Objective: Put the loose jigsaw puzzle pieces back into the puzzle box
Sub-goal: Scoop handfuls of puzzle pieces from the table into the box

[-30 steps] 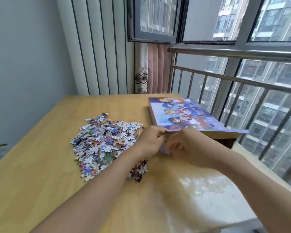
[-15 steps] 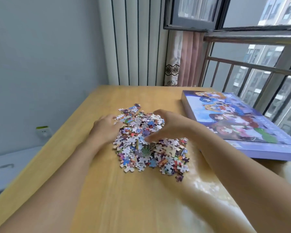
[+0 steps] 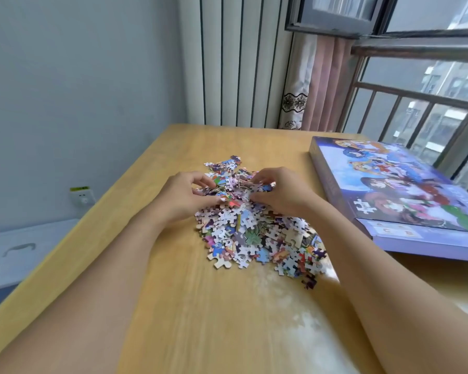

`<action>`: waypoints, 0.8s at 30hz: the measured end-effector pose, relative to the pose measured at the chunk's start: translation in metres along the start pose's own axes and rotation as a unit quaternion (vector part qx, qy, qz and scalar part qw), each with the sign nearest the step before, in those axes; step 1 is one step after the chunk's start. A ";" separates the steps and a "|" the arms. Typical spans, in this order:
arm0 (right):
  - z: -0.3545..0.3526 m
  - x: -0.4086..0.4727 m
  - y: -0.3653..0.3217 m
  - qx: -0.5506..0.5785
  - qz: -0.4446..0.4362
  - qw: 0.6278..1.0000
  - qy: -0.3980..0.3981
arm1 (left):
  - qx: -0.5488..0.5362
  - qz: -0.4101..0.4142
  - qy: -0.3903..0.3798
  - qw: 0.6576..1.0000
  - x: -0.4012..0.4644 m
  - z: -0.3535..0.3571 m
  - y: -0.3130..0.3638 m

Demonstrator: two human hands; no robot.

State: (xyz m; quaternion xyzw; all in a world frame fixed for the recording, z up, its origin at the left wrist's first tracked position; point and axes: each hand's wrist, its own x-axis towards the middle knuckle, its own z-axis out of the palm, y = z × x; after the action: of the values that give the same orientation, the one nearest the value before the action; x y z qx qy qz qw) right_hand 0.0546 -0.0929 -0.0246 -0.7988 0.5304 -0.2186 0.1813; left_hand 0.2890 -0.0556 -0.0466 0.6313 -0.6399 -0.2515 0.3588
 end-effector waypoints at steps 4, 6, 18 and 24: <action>-0.002 -0.007 -0.001 0.071 0.038 0.997 -0.015 | -0.070 -0.015 0.017 0.997 0.003 0.004 0.001; -0.003 -0.010 -0.004 0.043 0.042 0.996 -0.062 | -0.109 -0.038 0.012 0.993 0.003 0.006 0.001; -0.001 -0.013 -0.007 0.083 0.024 0.995 -0.056 | -0.086 -0.016 -0.132 0.987 -0.006 -0.006 0.006; 0.000 -0.009 -0.003 0.168 0.038 0.985 -0.022 | -0.098 -0.009 -0.103 0.990 -0.006 -0.004 0.008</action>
State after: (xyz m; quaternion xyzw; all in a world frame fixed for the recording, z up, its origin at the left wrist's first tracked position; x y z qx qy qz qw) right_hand 0.0543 -0.0831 -0.0247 -0.7405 0.5121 -0.2804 0.3327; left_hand 0.2864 -0.0483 -0.0387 0.5698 -0.6401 -0.3797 0.3484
